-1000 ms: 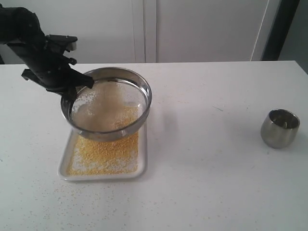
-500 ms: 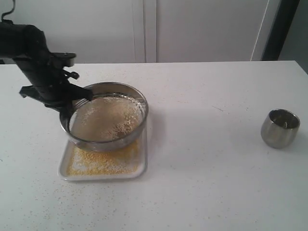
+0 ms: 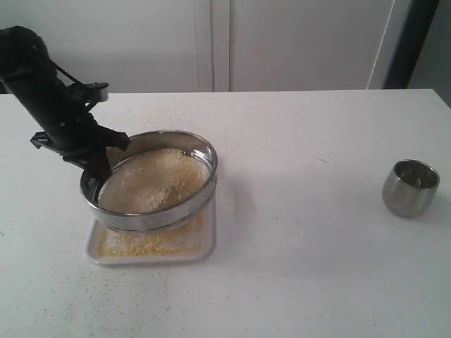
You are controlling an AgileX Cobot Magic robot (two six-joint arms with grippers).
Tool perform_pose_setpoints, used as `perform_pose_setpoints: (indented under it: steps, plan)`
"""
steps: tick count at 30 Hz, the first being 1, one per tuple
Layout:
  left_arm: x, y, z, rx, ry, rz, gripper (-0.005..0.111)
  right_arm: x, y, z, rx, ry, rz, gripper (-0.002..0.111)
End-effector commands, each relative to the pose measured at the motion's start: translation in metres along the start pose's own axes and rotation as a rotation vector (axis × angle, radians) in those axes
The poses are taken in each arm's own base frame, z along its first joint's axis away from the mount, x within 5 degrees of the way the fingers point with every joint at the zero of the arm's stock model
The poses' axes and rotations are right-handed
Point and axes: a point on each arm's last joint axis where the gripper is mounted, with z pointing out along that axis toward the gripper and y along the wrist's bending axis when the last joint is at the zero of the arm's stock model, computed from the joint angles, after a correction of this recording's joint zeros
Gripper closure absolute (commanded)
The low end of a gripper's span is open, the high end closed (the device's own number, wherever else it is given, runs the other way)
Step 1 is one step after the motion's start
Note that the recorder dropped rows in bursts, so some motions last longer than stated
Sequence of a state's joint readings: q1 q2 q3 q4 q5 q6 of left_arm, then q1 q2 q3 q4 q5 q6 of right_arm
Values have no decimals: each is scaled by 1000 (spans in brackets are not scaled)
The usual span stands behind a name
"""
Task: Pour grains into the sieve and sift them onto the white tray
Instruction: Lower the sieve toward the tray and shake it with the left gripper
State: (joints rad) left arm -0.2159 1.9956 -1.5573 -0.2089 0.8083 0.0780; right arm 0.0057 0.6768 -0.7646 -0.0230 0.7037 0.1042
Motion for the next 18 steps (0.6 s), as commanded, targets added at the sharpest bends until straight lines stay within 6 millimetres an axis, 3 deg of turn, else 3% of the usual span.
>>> perform_pose_setpoints:
  steps: [1,3,5,7,8,9,11,12,13,15,16,18]
  plan:
    - [-3,14,-10,-146,-60,-274,107,-1,-1,-2,5,-16,4,108]
    - [0,-9,-12,-52,-7,-44,107,-1,-1,-2,5,-16,4,108]
    - [-2,-20,-13,-99,-32,145,107,-1,-1,-2,5,-18,4,108]
    - [-8,-6,-14,-243,-107,-12,107,-1,-1,-2,5,-18,4,108]
    - [-8,-2,-15,-249,-121,-165,107,-1,-1,-2,5,-18,4,108]
    - [-5,-6,-16,-208,-96,-189,107,-1,-1,-2,5,-18,4,108]
    - [-6,-20,-14,-159,-74,108,107,-1,-1,-2,5,-18,4,108]
    - [-8,-19,-12,-178,-90,135,107,-1,-1,-2,5,-18,4,108]
    - [-11,-13,-10,-206,-119,79,107,-1,-1,-2,5,-18,4,108]
    - [-9,-2,-12,-178,-124,-233,107,-1,-1,-2,5,-18,4,108]
    - [-6,-9,-13,-110,-91,-198,107,-1,-1,-2,5,-18,4,108]
    - [-5,-27,-10,-33,-83,112,107,-1,-1,-2,5,-18,4,108]
